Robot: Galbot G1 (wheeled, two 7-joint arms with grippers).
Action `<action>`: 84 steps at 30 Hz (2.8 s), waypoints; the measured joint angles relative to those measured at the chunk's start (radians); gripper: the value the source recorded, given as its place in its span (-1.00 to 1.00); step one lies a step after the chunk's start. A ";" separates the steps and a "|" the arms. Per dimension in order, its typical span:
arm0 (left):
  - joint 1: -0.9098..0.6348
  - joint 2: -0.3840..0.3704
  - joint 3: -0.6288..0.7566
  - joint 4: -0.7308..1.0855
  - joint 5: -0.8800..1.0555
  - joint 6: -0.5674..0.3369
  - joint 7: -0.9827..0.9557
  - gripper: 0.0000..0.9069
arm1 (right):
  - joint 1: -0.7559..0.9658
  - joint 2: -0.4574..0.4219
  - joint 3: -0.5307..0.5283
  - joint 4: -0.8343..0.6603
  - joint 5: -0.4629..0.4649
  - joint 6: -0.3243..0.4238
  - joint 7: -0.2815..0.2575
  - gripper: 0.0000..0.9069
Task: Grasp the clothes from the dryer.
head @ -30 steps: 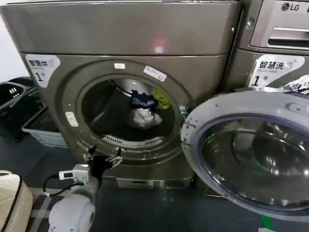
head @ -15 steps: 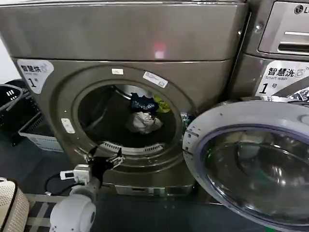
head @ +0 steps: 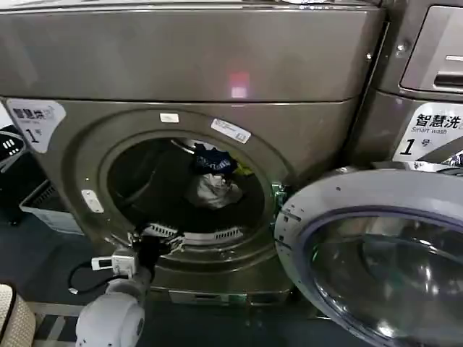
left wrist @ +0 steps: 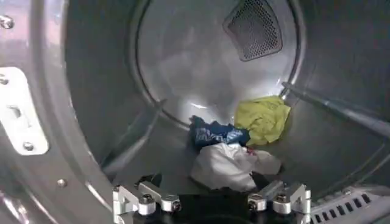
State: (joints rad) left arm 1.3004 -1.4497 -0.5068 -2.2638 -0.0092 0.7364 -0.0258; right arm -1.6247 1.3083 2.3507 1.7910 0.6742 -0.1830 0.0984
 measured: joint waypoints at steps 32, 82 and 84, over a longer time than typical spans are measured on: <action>-0.181 -0.025 0.023 0.207 -0.001 0.000 -0.029 1.00 | 0.007 0.010 -0.028 0.010 -0.017 0.041 -0.022 1.00; -0.781 -0.079 -0.016 0.949 1.011 -0.562 0.806 1.00 | 0.017 -0.009 -0.064 0.048 -0.029 0.038 -0.026 1.00; -0.793 -0.080 -0.018 0.960 1.077 -0.613 0.868 1.00 | 0.018 -0.010 -0.068 0.050 -0.029 0.038 -0.027 1.00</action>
State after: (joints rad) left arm 0.5071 -1.5293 -0.5245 -1.3042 1.0681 0.1237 0.8419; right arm -1.6070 1.2988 2.2831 1.8411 0.6451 -0.1451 0.0717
